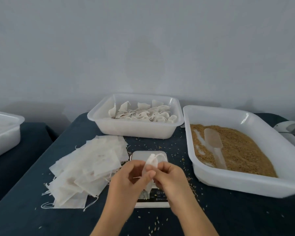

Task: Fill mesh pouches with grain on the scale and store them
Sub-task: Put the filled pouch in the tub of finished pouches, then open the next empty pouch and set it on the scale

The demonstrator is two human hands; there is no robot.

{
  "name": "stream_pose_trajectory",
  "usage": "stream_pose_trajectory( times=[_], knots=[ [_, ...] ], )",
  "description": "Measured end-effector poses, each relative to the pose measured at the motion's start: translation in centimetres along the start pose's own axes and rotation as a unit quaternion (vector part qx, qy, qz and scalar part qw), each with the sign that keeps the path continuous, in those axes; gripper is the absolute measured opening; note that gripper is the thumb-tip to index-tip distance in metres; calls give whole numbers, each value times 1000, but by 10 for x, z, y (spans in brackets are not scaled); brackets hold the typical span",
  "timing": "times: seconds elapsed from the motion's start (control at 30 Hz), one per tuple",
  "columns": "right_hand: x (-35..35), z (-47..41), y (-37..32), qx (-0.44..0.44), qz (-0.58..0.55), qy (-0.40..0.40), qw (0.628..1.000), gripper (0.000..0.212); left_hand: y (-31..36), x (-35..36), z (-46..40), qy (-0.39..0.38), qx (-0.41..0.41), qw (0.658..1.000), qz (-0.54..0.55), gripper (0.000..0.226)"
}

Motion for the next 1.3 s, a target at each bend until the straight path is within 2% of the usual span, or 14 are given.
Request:
stream_pose_trajectory(
  times=[0.1,0.23,0.33,0.4,0.47,0.53,0.67,0.83,0.97,1.07,1.13,1.2,1.3],
  knots=[
    [-5,1,2,-4,-4,13,1000,28,-5,0,-2,13,-17,999,36,31],
    [-9,2,3,-17,28,-8,999,28,-7,1,-2,26,-13,999,-19,33],
    [-10,3,-1,-43,84,-18,995,23,-9,2,-3,28,-21,999,-21,24],
    [-11,4,-4,-69,130,-13,989,19,-9,6,-1,9,-37,999,2,5],
    [-13,5,-4,-86,172,-2,981,12,-13,7,1,6,-44,999,11,29],
    [-12,6,-5,-106,184,6,977,8,-15,5,0,30,-42,999,0,23],
    [-7,10,-7,-134,178,5,975,15,-19,2,-1,60,-54,997,0,6],
    [-12,8,-3,-98,184,63,976,21,-23,-1,1,70,-61,996,3,19],
    [-11,11,-10,-173,295,70,937,29,-22,-1,2,45,-20,998,-43,38],
    [-8,13,-12,-204,350,64,912,29,-12,5,3,27,88,987,-134,48],
    [-9,13,-14,-219,371,72,900,29,-4,10,5,8,164,966,-199,38],
    [-12,12,-15,-217,366,86,901,27,0,14,6,-44,209,948,-234,26],
    [-18,10,-14,-176,315,80,929,27,1,17,1,-122,237,907,-326,23]
  ],
)
Point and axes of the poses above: each hand's wrist, its own z-axis away from the middle knuckle, its own x-axis out of the palm, y = z × x, the point moved 5 cm from there along -z, towards the middle knuckle, and after that the axes turned 14 degrees about z, right-handed, at the moved point
